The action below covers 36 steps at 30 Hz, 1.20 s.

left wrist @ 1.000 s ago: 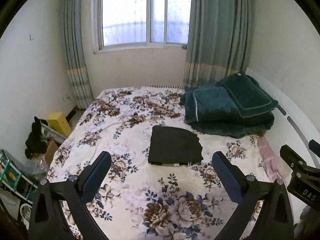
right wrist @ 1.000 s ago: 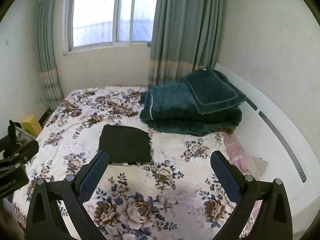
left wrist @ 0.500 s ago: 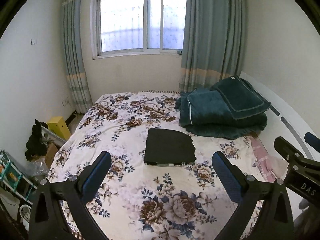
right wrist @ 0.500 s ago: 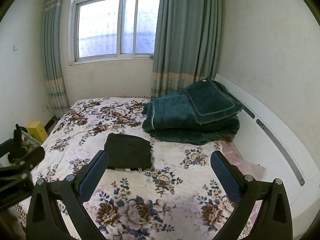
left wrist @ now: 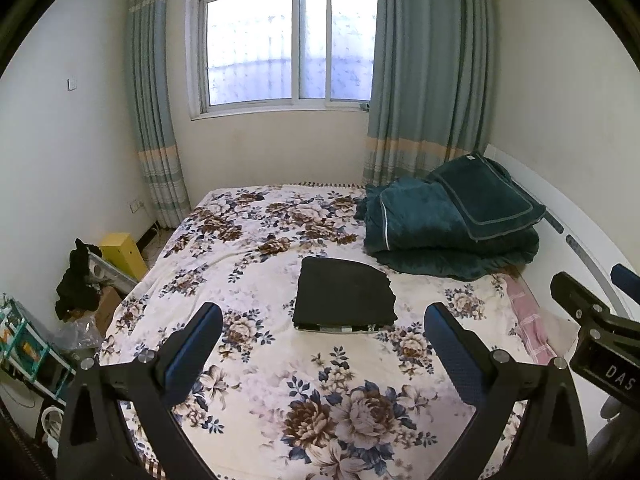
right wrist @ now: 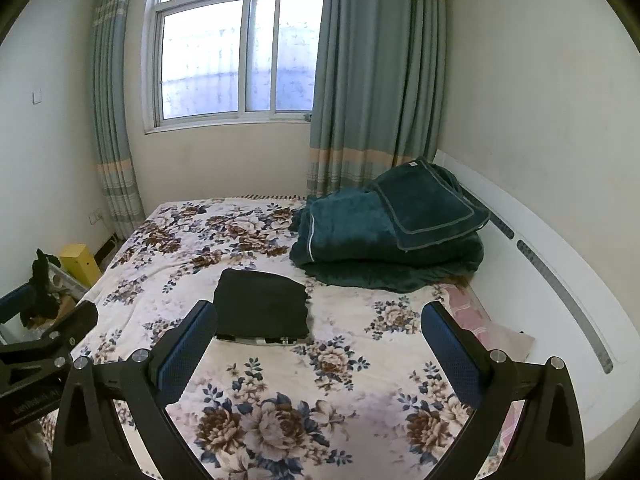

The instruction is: Fold small clothes

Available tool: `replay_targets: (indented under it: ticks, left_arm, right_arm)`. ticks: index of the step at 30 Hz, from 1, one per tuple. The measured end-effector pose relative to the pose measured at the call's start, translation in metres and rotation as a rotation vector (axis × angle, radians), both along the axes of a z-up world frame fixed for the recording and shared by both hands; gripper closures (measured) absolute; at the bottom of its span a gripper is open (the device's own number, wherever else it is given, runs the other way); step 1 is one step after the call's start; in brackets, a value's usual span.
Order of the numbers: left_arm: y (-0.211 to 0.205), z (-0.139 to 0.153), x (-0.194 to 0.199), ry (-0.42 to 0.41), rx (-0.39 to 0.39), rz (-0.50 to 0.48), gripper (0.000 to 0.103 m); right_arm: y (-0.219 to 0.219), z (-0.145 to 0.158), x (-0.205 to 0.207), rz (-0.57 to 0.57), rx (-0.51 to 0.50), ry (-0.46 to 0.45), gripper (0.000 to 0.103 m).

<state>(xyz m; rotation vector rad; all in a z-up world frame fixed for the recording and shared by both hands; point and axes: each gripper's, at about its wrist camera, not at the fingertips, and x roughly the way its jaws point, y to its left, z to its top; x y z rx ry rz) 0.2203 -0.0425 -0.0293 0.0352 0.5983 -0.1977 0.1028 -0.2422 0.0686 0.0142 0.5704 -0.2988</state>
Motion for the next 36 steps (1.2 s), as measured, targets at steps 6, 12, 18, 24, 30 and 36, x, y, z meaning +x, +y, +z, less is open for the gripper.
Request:
replay_targets:
  ticks: [6, 12, 18, 24, 30, 36]
  left_arm:
    - [0.001, 0.005, -0.004, -0.01, -0.001, 0.007, 0.0]
    - [0.002, 0.006, -0.003, -0.013, -0.001, 0.01, 0.0]
    - [-0.001, 0.013, -0.004, -0.015, 0.013, 0.022, 0.0]
    - [0.0, 0.016, -0.005, -0.016, 0.011, 0.03, 0.0]
    - [-0.003, 0.019, -0.008, -0.026, 0.002, 0.036, 0.0]
    - [-0.003, 0.019, -0.009, -0.025, -0.003, 0.036, 0.0]
  right_arm:
    - [0.004, 0.0, -0.004, 0.009, 0.005, 0.0, 0.0]
    - [0.005, 0.0, -0.004, 0.011, 0.01, -0.003, 0.0]
    - [0.007, 0.002, -0.001, 0.015, 0.015, -0.006, 0.0]
    - [0.009, 0.003, -0.002, 0.014, 0.016, -0.004, 0.0]
    - [0.011, 0.003, -0.002, 0.011, 0.015, -0.013, 0.0]
    - [0.011, 0.002, -0.003, 0.008, 0.014, -0.014, 0.0]
